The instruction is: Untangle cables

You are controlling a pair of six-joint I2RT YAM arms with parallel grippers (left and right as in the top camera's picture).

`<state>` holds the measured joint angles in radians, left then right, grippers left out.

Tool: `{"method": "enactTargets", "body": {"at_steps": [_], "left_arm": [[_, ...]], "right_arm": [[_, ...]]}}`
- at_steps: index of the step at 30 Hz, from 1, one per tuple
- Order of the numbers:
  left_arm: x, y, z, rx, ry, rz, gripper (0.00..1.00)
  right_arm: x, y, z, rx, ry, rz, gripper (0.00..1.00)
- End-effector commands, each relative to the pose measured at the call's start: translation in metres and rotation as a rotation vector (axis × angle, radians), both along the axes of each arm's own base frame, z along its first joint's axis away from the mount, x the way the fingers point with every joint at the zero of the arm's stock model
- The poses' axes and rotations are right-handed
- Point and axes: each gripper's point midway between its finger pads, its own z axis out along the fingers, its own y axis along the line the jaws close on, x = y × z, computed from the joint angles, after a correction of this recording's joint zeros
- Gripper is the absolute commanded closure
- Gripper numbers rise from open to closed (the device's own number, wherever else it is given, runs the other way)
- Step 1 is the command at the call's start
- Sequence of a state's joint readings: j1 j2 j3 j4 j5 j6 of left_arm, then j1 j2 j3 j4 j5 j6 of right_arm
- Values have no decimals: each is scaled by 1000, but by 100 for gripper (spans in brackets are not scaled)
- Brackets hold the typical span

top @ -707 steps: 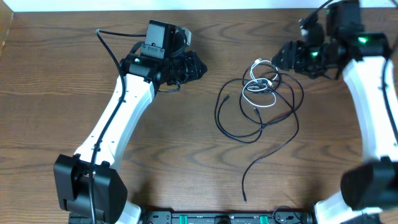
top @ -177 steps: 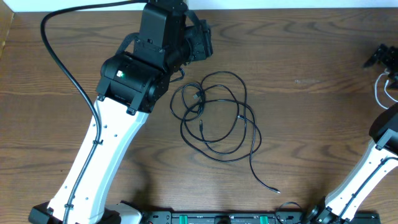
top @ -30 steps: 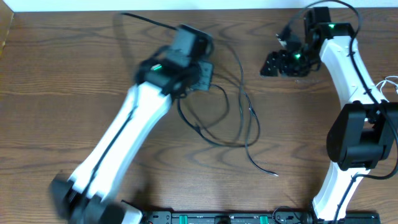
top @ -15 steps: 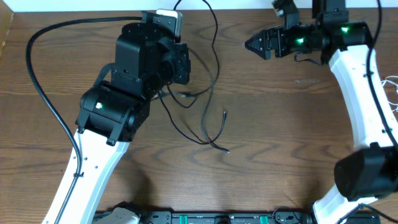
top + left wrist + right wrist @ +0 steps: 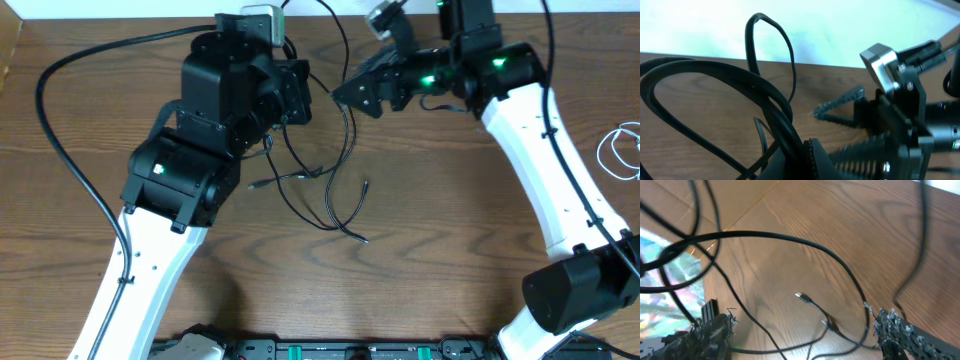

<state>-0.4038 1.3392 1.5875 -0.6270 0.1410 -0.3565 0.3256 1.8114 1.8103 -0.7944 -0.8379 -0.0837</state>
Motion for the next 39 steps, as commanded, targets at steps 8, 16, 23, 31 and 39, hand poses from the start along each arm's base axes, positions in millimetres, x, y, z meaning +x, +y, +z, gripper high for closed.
{"method": "enactTargets", "body": {"at_steps": [8, 16, 23, 31, 39], "left_arm": [[21, 39, 29, -273, 10, 7, 92], [20, 37, 87, -416, -162, -150, 92], [20, 38, 89, -411, -174, -154, 92], [27, 47, 80, -320, -203, -108, 92], [47, 101, 44, -215, -113, 247, 92]], "right_arm": [[-1, 10, -1, 5, -21, 30, 11], [-20, 30, 5, 40, -44, 132, 7], [-27, 43, 7, 44, -61, 162, 7], [-37, 56, 9, 50, -69, 195, 7], [-52, 78, -8, -53, -77, 189, 7]]}}
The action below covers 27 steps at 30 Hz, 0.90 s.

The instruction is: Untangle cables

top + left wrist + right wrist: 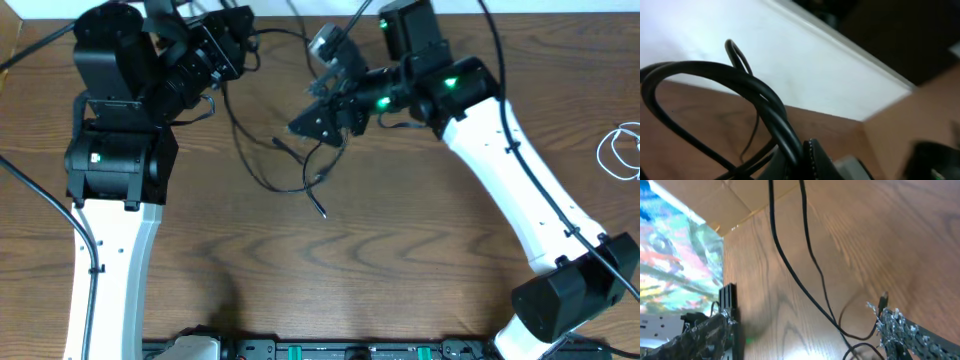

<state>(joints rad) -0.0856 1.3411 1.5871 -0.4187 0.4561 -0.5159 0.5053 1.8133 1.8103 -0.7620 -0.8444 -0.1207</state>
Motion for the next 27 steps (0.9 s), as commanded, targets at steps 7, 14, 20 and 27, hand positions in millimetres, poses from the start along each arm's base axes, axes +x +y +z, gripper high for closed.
{"method": "enactTargets", "body": {"at_steps": [7, 14, 20, 27], "left_arm": [[11, 41, -14, 49, 53, 239, 92], [13, 58, -18, -124, 132, 398, 93], [13, 58, -16, -193, 150, 417, 92], [12, 58, -15, -212, 154, 422, 93]], "right_arm": [[-15, 24, -15, -80, -36, 16, 8], [2, 47, -24, -134, -44, -171, 14], [1, 86, -25, -65, -55, -174, 14], [10, 122, -46, -8, -20, -196, 13]]}}
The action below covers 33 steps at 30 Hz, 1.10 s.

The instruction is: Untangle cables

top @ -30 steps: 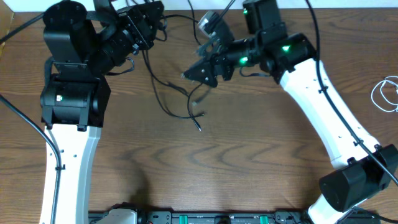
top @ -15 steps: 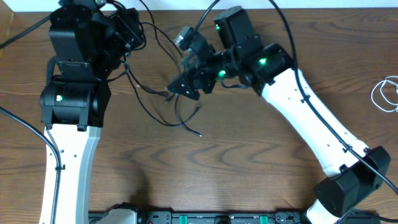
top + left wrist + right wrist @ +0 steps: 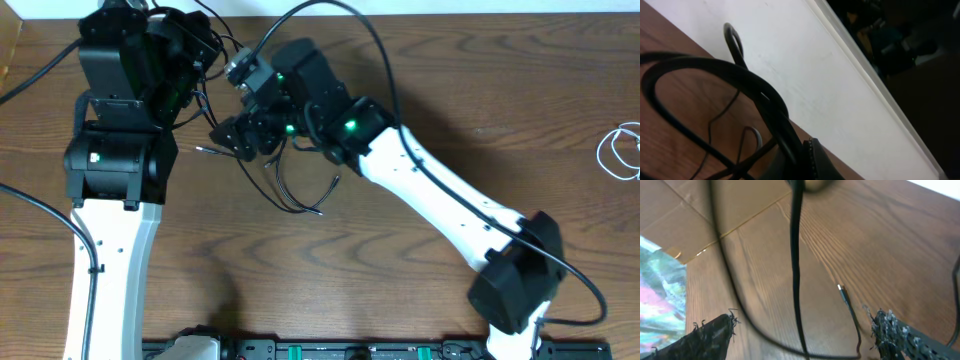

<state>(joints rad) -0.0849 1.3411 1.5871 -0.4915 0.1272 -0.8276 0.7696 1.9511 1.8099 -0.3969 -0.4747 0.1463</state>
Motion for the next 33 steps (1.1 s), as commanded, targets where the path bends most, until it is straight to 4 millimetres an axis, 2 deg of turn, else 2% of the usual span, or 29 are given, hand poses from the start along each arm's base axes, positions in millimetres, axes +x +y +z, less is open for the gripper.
{"method": "enactTargets", "body": {"at_steps": [1, 7, 16, 19, 23, 26, 29, 33], "left_arm": [[0, 4, 5, -24, -10, 24, 92], [0, 4, 4, -24, -7, 24, 92], [0, 4, 4, -24, -6, 24, 92], [0, 4, 3, -23, -3, 24, 92], [0, 7, 3, -18, -3, 37, 92], [1, 12, 3, -9, -4, 66, 92], [1, 22, 3, -4, -5, 98, 92], [2, 39, 3, -2, -5, 138, 92]], "right_arm": [[4, 15, -12, 22, 48, -36, 13], [5, 20, -2, 60, 37, -40, 16], [23, 15, -1, 82, 96, -195, 44], [23, 15, -1, 85, 94, -194, 61], [23, 10, -9, 56, 118, -203, 97], [28, -6, -26, -5, 182, -264, 99], [40, -37, -51, -113, 234, -369, 99], [53, -77, -71, -201, 299, -448, 99]]}}
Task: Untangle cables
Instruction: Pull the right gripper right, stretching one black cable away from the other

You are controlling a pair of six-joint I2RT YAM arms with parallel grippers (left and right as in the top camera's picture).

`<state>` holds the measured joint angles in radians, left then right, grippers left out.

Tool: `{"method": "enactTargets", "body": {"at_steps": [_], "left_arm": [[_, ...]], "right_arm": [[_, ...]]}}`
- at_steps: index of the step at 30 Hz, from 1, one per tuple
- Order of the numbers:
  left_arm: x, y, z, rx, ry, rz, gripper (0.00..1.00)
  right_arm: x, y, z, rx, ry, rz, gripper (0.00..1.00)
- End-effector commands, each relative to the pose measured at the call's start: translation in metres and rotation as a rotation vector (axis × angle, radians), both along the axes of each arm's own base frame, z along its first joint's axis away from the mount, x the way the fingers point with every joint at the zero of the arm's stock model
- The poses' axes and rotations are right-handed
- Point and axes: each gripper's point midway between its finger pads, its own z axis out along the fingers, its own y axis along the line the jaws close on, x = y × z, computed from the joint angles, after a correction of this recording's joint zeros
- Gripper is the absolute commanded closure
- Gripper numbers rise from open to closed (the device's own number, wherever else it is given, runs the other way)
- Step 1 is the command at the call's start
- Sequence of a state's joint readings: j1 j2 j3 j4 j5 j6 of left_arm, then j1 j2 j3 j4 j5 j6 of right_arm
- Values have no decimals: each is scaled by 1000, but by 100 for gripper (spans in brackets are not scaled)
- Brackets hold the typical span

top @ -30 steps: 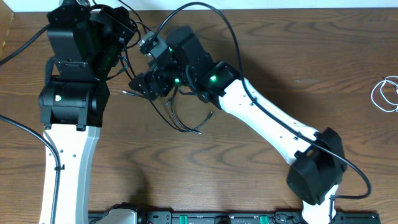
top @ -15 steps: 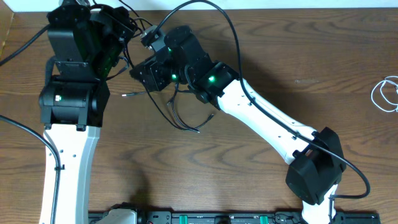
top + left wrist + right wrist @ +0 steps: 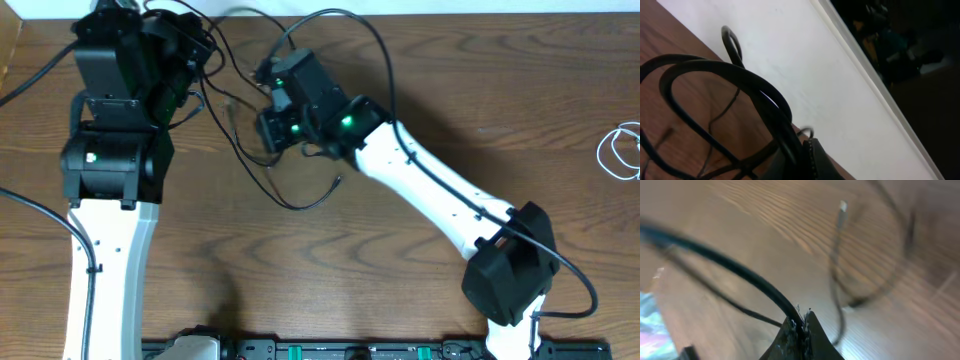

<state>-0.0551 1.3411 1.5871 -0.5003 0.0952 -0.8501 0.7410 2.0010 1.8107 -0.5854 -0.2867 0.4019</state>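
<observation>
Thin black cables [image 3: 290, 200] hang tangled between my two grippers at the back left of the wooden table [image 3: 420, 270], with a loop lying on the wood. My left gripper [image 3: 195, 48] is raised near the back edge and shut on a bundle of black cable [image 3: 745, 82]; in the left wrist view the left gripper [image 3: 807, 150] shows mostly one finger. My right gripper [image 3: 268, 128] is just right of it, and in its wrist view the right gripper [image 3: 802, 324] is shut on one black cable [image 3: 740, 272]. A silver plug [image 3: 842, 206] lies beyond.
A coiled white cable [image 3: 624, 150] lies at the table's right edge. The left arm's own thick black cable [image 3: 30, 75] arcs over the far left. A cardboard edge [image 3: 8, 50] sits at the back left corner. The white wall [image 3: 805, 75] borders the back edge.
My right gripper was open with its fingers wide apart beside the hanging cables; now it is shut on one black cable and sits slightly further right. The left gripper still holds its bundle.
My left gripper held the cable bundle at the middle back with the right gripper open beside it. Then the left arm stood at the far back left, still holding, and the open right gripper was closer each time. Now the right is shut on a cable.
</observation>
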Motion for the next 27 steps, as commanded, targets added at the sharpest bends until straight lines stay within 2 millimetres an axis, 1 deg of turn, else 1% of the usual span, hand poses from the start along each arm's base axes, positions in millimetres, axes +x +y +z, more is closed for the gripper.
{"method": "enactTargets", "body": {"at_steps": [1, 2, 4, 5, 6, 8, 11, 13, 15, 19, 22, 26, 27], "left_arm": [[1, 26, 5, 12, -14, 83, 92], [1, 31, 3, 14, -9, 98, 93], [0, 43, -1, 24, 9, 142, 92], [0, 50, -5, 34, 25, 171, 92], [-1, 56, -11, 44, 45, 199, 92], [-2, 62, -19, 59, 78, 232, 92], [-1, 65, -29, 71, 115, 243, 92], [0, 65, -34, 72, 129, 242, 93], [0, 65, -38, 77, 144, 240, 92], [-1, 65, -43, 78, 163, 239, 93], [-2, 65, -44, 79, 168, 239, 92], [-3, 65, -46, 80, 177, 239, 92], [-3, 65, -46, 80, 180, 239, 92]], "right_arm": [[30, -45, -3, -49, 14, -103, 99], [29, -48, -2, -45, 18, -70, 99], [23, -51, 6, -11, 12, 30, 99], [18, -53, 15, 11, -7, 97, 99], [15, -55, 21, 19, -20, 125, 99], [13, -67, 36, 21, -55, 147, 99], [17, -95, 61, 10, -100, 97, 99], [21, -119, 78, 8, -121, 46, 99], [28, -152, 94, -4, -144, -31, 99], [43, -225, 113, -39, -160, -212, 99], [51, -279, 114, -57, -131, -339, 99], [58, -344, 103, -74, -61, -495, 99], [58, -357, 101, -76, -50, -523, 99]]}}
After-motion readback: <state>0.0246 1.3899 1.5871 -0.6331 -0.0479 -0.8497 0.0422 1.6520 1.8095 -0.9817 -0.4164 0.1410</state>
